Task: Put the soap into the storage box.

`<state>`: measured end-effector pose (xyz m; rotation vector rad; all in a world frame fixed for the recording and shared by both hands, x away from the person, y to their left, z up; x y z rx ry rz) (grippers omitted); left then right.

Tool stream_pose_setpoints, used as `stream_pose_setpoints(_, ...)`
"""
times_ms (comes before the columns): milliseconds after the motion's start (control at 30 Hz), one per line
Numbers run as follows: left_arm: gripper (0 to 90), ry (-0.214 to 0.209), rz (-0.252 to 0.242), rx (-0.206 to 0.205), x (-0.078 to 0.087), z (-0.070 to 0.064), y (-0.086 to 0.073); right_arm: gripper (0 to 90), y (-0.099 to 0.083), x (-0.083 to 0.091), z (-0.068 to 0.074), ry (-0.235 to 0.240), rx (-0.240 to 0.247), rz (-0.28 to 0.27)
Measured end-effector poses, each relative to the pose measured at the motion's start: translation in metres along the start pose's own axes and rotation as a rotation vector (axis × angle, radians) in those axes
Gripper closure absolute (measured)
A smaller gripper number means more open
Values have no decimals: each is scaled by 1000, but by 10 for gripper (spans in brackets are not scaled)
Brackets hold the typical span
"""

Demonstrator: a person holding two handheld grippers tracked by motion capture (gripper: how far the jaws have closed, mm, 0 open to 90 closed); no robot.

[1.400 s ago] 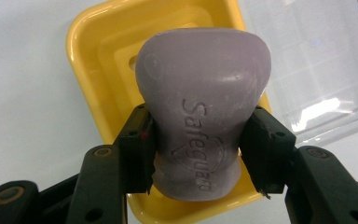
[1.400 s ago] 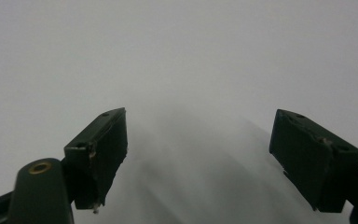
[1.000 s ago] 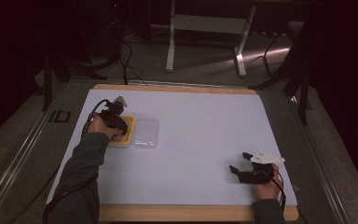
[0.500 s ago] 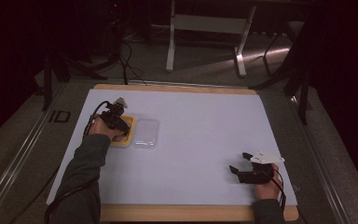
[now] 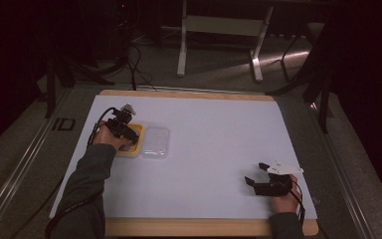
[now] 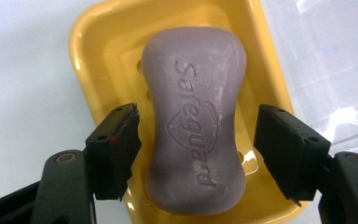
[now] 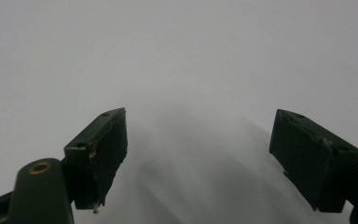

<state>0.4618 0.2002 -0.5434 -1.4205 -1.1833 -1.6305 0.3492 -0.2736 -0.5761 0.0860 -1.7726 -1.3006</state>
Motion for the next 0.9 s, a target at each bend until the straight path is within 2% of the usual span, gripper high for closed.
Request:
stream_pose_setpoints(200, 308, 11, -26, -16, 9, 0, 1, 187, 0, 0, 0, 0, 2, 1)
stream_pose_setpoints(467, 303, 4, -98, -44, 24, -8, 4, 187, 0, 0, 0, 0, 1, 1)
stream_pose_setpoints(767, 300, 2, -165, -111, 34, -23, 7, 187, 0, 0, 0, 0, 1, 1)
stream_pose_setpoints(900, 300, -12, -212, -134, 35, -37, 7, 184, 0, 0, 0, 1, -2, 1)
Point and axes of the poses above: each handheld gripper's, and its own axes: x roughly backward along the jaws, y roughly out of its top, z roughly to its left, the point moved 7 cm from there along -x, roughly forward along the jaws, and after that the axes turned 3 degrees about z, right-handed, at the moved point
